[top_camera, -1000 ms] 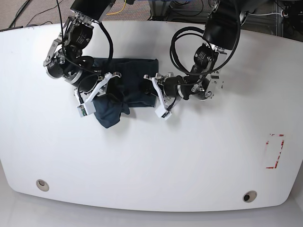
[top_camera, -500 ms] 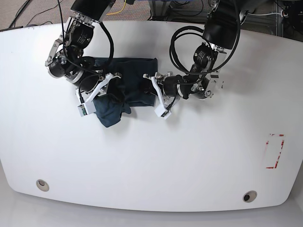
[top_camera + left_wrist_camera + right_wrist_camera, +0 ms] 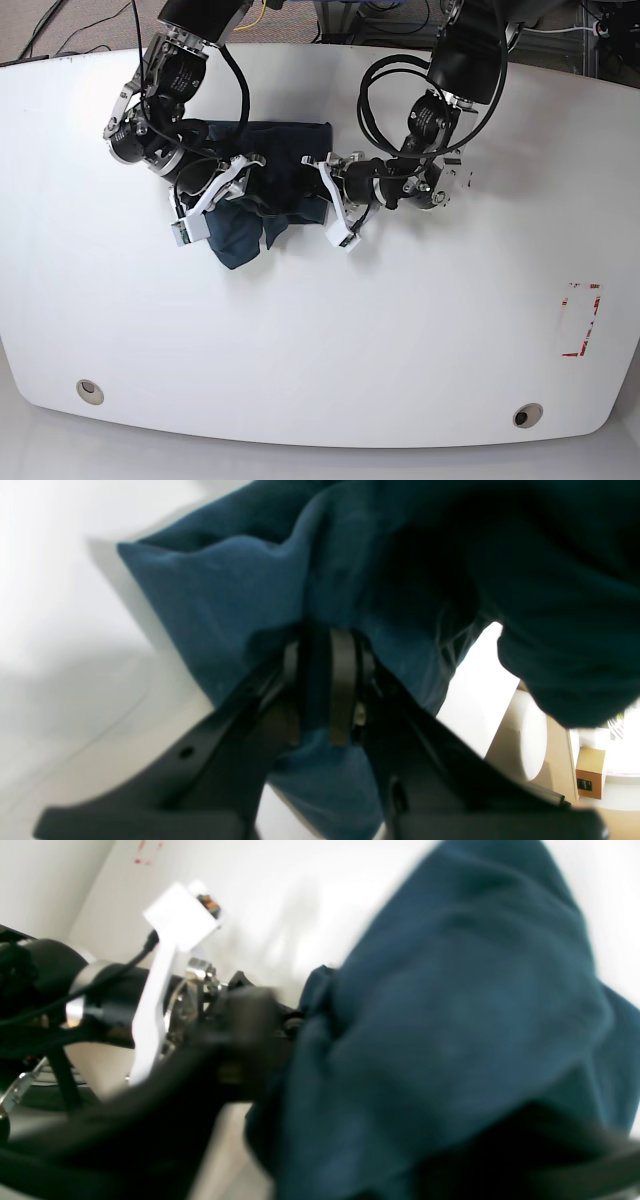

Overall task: Layout the t-shirt on the table in an organized manner, then fold the t-shirt properly
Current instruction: 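Grasp both ends of the folded shirt and fold it again toward the middle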

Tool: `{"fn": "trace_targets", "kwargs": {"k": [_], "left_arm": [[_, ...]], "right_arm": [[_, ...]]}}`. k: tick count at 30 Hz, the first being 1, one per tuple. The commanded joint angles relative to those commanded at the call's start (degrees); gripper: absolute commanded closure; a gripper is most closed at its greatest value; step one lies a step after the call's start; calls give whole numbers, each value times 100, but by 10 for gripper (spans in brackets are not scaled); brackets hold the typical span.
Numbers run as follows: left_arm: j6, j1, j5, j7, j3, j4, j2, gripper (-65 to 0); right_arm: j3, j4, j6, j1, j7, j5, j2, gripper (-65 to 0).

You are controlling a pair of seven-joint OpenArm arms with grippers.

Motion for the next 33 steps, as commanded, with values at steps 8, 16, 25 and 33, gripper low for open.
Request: {"fn": "trace_targets", "kwargs": {"k": [8,16,25,33], "left_arm": [[-18,-9,-9,9,-35,0,-9,-71],[-18,-26,-26,149,-132,53,-26,-71],[-105,-44,-26,545,-914,554,-44,-71],[-492,-35,-26,695,-1407,1081,-246,-72]], "right_arm": [[-378,53,0,-9,-35,18,0,-568],[-870,325,0,-88,-35,18,0,-568],[-870,334,0,-149,-35,18,70,-568],[-870,334,0,-281,-26,9,264,-568]]}}
